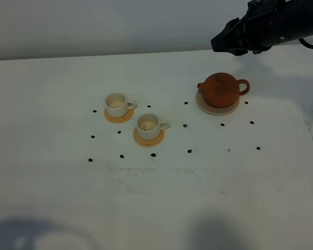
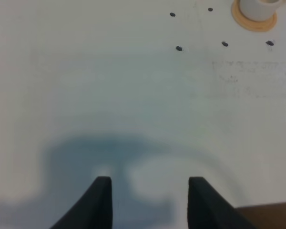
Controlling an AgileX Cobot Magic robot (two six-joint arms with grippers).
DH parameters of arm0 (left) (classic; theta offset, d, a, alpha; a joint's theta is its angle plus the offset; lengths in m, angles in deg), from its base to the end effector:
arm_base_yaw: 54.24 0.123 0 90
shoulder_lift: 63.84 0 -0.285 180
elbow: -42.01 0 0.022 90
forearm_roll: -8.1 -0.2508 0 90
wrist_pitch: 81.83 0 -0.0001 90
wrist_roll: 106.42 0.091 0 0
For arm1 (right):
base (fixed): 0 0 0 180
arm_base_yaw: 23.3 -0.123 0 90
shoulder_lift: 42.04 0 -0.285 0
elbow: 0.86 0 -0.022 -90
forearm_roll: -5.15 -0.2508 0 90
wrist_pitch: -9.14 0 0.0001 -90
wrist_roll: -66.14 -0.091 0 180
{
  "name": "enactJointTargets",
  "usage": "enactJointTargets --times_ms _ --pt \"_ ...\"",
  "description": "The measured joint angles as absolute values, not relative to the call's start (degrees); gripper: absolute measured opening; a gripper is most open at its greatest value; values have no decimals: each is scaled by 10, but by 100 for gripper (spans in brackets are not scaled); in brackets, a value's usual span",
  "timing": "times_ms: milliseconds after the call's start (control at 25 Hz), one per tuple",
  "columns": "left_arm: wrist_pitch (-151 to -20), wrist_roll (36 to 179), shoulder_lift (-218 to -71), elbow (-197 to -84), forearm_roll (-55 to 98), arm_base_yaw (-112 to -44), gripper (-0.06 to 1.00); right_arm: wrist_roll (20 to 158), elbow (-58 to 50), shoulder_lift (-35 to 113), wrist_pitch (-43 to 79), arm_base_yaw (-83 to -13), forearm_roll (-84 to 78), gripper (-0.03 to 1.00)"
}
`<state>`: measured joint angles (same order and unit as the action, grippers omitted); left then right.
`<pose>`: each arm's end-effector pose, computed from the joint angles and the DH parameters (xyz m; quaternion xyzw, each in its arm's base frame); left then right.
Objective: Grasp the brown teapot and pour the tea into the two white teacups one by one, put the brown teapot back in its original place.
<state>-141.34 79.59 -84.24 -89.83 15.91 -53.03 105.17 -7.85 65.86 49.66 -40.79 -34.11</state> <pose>0.0298 -0.0100 0.2790 0.0322 0.8964 -0.0403 0.4402 0.3676 0.1551 0.3102 -0.2721 0.8631 0.2271 0.3599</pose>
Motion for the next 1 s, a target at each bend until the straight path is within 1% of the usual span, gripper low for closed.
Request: enactJointTargets --times_ms 400,760,1000 --pt "-1413 796 -840 -898 159 -530 43 1038 -78 659 473 -408 -320 34" --pt "-1413 796 -719 -898 160 -530 43 1037 -78 659 466 -408 -305 34" --pt "-1413 796 -714 -898 160 -530 43 1037 -78 662 447 -408 -288 34"
